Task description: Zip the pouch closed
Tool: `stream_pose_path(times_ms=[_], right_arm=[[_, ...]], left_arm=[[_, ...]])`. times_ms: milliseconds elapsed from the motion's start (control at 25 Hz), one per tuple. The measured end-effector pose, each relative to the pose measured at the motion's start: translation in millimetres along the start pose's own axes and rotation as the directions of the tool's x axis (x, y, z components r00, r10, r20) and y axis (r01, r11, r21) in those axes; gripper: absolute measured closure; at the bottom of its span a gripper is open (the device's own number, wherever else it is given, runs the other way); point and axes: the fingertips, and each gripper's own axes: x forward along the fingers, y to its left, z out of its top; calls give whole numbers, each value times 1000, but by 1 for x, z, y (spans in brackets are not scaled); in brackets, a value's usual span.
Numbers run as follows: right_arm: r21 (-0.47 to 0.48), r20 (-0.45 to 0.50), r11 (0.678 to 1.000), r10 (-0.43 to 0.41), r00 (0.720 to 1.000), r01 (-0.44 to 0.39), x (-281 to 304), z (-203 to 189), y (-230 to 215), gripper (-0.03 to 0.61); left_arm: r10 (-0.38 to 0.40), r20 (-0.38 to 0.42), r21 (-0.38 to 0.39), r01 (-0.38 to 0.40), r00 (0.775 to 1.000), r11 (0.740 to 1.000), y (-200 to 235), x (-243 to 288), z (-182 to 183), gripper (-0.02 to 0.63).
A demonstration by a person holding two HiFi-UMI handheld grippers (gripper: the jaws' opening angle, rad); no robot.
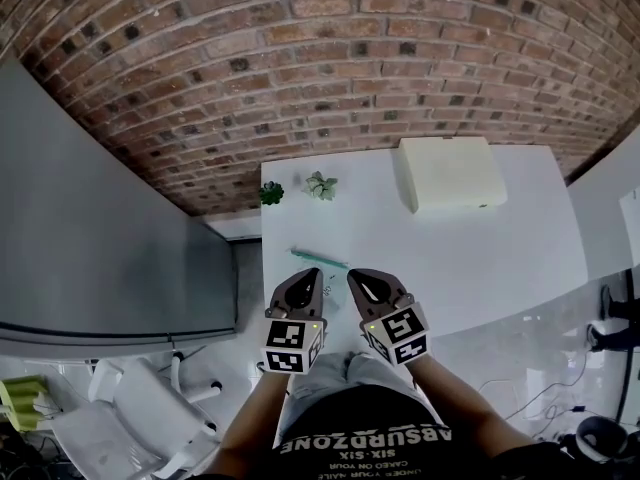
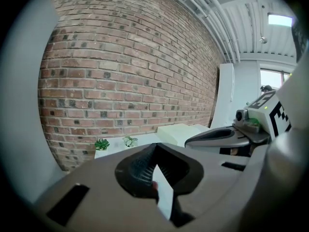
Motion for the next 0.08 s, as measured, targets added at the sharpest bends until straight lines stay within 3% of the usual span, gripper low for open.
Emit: stream_pose_path(times_ms=[80], right_arm=[[0,0,1000,0,1000,0,-1,0,-1,581]], left_arm=[[1,6,3,-1,1000,1000,0,0,2,609]])
